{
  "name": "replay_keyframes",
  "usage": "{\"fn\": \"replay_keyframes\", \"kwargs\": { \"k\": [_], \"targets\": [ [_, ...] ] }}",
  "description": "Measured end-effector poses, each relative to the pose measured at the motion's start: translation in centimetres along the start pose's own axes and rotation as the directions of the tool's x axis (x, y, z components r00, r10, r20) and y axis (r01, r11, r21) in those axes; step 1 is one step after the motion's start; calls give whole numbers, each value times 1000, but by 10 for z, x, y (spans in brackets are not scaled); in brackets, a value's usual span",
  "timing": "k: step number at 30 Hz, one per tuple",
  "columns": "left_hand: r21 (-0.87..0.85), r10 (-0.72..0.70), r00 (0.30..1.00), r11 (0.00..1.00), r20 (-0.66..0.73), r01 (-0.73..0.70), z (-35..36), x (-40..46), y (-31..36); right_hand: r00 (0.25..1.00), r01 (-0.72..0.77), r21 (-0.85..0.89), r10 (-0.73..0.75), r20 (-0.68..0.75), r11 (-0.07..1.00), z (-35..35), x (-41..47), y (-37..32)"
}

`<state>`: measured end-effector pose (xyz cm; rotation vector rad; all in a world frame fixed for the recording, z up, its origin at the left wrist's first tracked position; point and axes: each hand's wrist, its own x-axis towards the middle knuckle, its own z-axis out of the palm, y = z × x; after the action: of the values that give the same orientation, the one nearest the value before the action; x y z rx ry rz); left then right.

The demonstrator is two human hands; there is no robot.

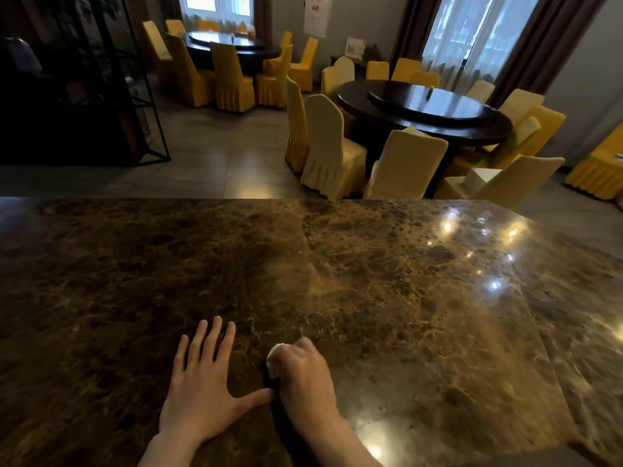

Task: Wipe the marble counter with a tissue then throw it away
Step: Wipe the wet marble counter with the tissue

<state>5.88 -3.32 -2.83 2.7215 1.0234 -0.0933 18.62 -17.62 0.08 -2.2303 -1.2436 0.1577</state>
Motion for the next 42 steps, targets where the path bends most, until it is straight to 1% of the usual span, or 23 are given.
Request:
{"fn": "replay_keyframes", "kwargs": {
  "k": [1,3,6,8,10,13,15,16,18,20,22,24,25,26,28,30,32,34,36,38,40,41,42],
  "targets": [
    [-8,-4,1000,1000,-5,4,0,-1,1,1000,-14,3,14,-19,1000,-10,-1,13],
    [-12,-10,1000,1000,-13,10,-2,-2,3,968,-193,-2,190,-165,981,-39,-2,53],
    [-5,-16,1000,1000,-20,16,-3,-2,5,791,-515,62,502,-350,855,-89,4,115],
    [-1,-15,1000,1000,-5,15,-3,-2,6,719,-612,49,581,-380,790,-88,18,115],
    [-14,-17,1000,1000,-11,17,-2,-2,5,797,-526,35,507,-327,850,-55,30,77],
    [-10,-4,1000,1000,-11,4,-2,-2,2,962,-218,37,221,-161,975,-6,33,7],
    [-14,-7,1000,1000,-14,7,-1,-2,0,999,-22,12,22,-25,1000,-1,25,-5],
    [-23,-10,1000,1000,-20,9,0,-1,1,1000,14,4,-14,-7,1000,-8,22,5],
    [-37,-4,999,999,-43,3,0,-2,2,993,-89,6,89,-79,996,-32,19,40],
    [-34,-11,999,999,-46,9,-1,-3,2,915,-332,7,324,-243,943,-62,13,88],
    [-35,-15,999,999,-44,14,-1,-2,3,752,-556,60,533,-388,829,-95,3,137],
    [-28,-10,999,1000,-49,9,-1,-1,3,631,-655,104,618,-470,748,-111,-6,153],
    [-27,-13,999,1000,-45,11,-1,-1,3,612,-670,112,631,-477,734,-106,-6,146],
    [-30,-15,999,999,-39,14,0,-1,3,640,-649,106,616,-459,753,-93,-4,133],
    [-45,-11,998,999,-56,8,0,-1,3,791,-493,83,486,-371,866,-54,0,87],
    [-38,-8,999,999,-53,6,0,-1,2,939,-291,42,294,-178,956,-16,-5,38],
    [-32,-6,999,999,-50,5,0,-2,1,994,-100,-9,100,-47,995,-1,-15,23],
    [-52,-5,998,999,-62,2,0,-2,1,984,-144,21,146,-102,989,-21,-22,49],
    [-65,-5,997,998,-71,1,0,-2,2,888,-356,29,348,-301,934,-59,-26,99],
    [-63,-4,998,998,-70,0,0,-2,4,727,-570,53,533,-432,820,-106,-32,156],
    [-54,-7,998,999,-67,4,0,-2,3,556,-723,111,671,-491,681,-133,-34,186],
    [-50,-8,998,999,-64,4,0,-1,3,511,-755,119,692,-510,645,-132,-31,183],
    [-46,-9,998,999,-61,6,0,-1,3,516,-745,123,684,-516,655,-121,-25,171]
  ]
}}
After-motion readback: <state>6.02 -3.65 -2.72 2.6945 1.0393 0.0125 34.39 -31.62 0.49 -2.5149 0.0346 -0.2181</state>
